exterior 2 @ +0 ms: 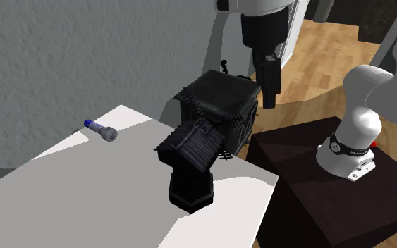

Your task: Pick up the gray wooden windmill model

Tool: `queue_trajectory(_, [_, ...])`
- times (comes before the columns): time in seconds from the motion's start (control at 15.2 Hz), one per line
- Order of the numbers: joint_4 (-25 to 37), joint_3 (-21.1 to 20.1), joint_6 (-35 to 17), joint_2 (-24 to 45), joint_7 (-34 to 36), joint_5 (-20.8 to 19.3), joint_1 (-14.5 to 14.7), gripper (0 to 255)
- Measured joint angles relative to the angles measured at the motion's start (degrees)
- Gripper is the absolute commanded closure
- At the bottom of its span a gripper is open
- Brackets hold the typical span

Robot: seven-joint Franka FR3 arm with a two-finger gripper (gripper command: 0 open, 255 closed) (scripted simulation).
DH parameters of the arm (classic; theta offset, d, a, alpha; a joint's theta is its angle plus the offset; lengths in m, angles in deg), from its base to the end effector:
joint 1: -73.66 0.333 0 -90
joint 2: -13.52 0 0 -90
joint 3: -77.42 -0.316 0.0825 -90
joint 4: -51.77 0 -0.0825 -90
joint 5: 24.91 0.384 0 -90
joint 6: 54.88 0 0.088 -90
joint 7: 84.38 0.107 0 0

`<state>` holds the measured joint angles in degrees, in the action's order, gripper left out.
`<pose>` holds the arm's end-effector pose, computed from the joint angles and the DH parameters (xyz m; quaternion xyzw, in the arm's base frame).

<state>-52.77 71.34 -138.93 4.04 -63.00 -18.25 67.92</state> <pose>0.4853 0.0200 0.5848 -0.9772 0.1826 0.1038 0.0305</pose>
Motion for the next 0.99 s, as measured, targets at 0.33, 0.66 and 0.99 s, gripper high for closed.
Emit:
queue_trajectory(0.33, [16.34, 2.5, 7.13, 16.98, 12.1, 7.12, -2.76, 0])
queue_trajectory(0.66, [18.83, 3.28, 6.9, 22.11, 15.78, 9.8, -3.53, 0])
queue_trajectory(0.99, [15.87, 3.29, 3.98, 22.22, 15.15, 9.77, -3.43, 255])
